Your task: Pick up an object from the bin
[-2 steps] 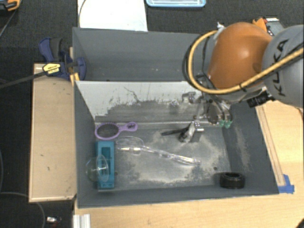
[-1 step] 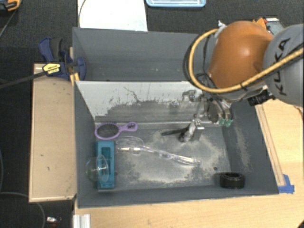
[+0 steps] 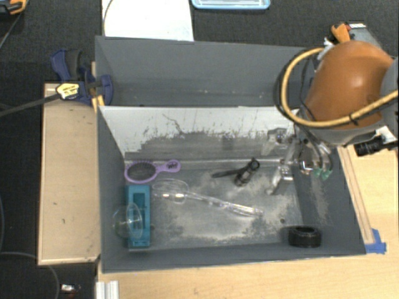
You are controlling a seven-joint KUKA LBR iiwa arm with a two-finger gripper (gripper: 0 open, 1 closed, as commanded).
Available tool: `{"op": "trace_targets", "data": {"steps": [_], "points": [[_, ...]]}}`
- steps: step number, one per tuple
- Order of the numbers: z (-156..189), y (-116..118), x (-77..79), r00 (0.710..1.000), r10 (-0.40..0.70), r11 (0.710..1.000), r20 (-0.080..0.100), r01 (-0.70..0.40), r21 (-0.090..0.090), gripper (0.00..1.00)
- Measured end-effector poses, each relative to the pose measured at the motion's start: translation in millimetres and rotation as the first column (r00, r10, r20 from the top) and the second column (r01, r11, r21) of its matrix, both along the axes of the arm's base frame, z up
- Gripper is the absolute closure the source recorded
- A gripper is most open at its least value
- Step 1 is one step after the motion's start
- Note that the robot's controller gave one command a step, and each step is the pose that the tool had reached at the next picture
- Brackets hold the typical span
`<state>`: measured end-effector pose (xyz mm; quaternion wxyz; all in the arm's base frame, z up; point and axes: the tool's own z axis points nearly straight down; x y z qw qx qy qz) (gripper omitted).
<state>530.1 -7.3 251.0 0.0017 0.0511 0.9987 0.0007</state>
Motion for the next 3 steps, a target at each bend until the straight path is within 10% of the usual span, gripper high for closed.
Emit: {"op": "trace_targets", "data": {"steps": [1,2,3], "points": [[-48,-11,10.2,0.994,0.111,0.994,0.005,-0.111,0.000,0.00],[-55,-73,-2.9,1.000,-0.015,1.000,0.005,0.015,0.001,0.00],[-9,-70,18.6,0.997,-0.080,0.997,0.003,0.080,0.000,0.00]]}}
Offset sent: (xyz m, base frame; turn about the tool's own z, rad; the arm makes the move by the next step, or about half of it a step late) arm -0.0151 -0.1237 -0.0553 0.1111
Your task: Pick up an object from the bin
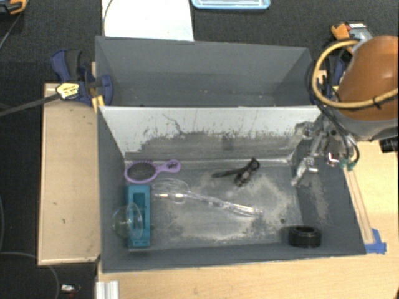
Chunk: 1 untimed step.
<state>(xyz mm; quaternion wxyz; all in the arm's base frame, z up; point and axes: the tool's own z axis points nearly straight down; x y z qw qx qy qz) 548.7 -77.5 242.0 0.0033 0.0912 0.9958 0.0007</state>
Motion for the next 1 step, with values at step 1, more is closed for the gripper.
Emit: {"op": "trace_targets", "data": {"steps": [1], "points": [[16.1,-66.9,-31.9,0.979,0.204,0.979,-0.002,-0.204,0.000,1.00]]}}
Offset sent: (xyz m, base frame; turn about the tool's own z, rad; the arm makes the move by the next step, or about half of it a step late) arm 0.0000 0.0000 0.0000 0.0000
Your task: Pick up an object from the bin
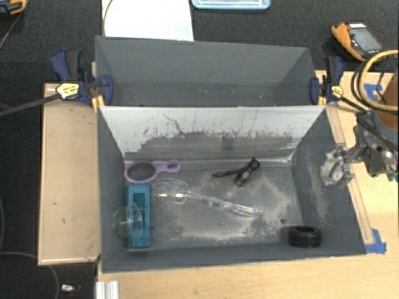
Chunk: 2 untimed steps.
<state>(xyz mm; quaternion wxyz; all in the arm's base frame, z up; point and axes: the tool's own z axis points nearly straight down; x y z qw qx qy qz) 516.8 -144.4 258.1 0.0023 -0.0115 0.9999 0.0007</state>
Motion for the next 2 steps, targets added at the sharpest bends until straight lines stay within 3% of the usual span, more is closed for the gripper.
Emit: {"op": "trace_targets", "data": {"steps": [1,2], "points": [[0,0,0.0,1.000,-0.001,1.000,0.000,0.001,0.000,1.00],[-7,18,5.7,0.990,0.142,0.990,0.001,-0.142,-0.002,1.00]]}}
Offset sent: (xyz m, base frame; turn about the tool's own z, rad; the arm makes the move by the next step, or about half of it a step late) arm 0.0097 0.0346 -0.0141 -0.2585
